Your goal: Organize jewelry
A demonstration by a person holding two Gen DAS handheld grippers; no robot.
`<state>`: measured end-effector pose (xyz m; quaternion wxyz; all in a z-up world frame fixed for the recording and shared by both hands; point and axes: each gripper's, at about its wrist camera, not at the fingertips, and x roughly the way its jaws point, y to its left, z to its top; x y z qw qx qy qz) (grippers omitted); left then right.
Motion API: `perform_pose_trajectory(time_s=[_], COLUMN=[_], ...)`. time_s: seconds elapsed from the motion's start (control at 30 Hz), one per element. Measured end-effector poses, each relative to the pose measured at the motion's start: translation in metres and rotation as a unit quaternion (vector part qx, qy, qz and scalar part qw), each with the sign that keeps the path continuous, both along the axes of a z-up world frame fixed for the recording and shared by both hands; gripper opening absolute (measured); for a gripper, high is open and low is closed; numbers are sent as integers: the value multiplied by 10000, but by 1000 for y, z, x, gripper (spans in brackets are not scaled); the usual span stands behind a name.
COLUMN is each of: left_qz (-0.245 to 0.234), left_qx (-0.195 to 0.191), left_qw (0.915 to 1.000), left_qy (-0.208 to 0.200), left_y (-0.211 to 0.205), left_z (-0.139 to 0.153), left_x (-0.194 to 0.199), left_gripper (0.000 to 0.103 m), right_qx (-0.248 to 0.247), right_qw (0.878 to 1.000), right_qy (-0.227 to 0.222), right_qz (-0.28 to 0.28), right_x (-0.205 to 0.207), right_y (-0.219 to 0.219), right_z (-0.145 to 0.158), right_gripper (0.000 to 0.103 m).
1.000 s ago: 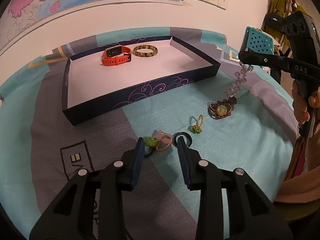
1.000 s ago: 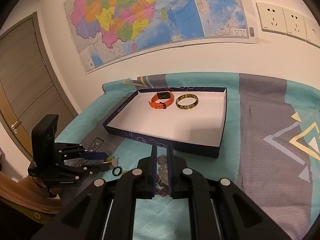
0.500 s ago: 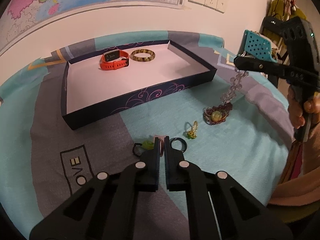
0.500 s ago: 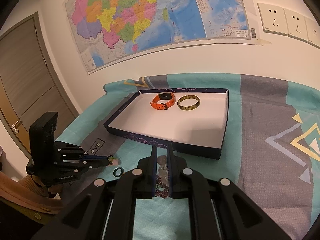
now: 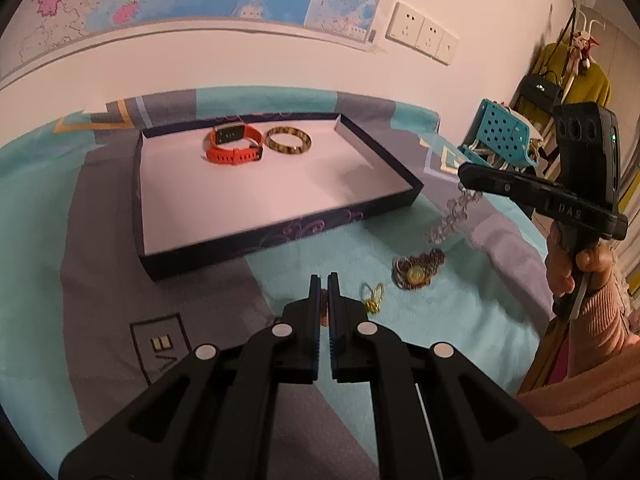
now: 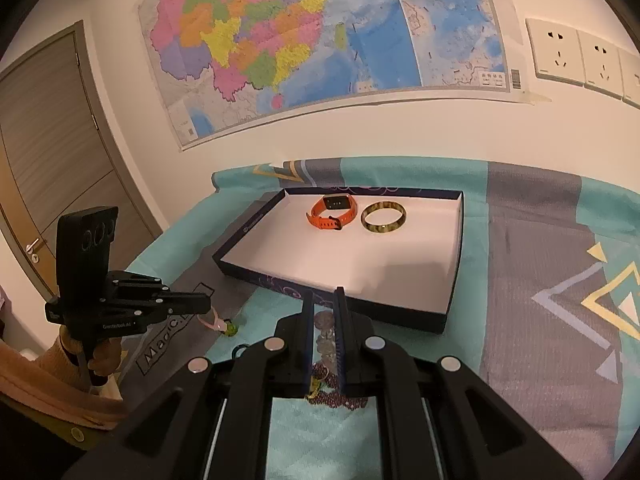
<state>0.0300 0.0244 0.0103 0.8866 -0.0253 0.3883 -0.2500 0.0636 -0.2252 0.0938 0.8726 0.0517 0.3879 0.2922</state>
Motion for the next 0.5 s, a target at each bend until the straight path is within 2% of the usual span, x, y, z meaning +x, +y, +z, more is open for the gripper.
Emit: perform_pose_trajectory(time_s=[0.5], left_qz=[212], left_qx=[38], left_qw=[9991], left_qy=[-354], left_y=[3], left_z=[31], left_x=[43], left_gripper=[4], right_qx=[7], right_qw=[9993], right_qy=[-315], right_qz=[190], right_x=[38], right_y=[19], right_z=[24], right_gripper=[8])
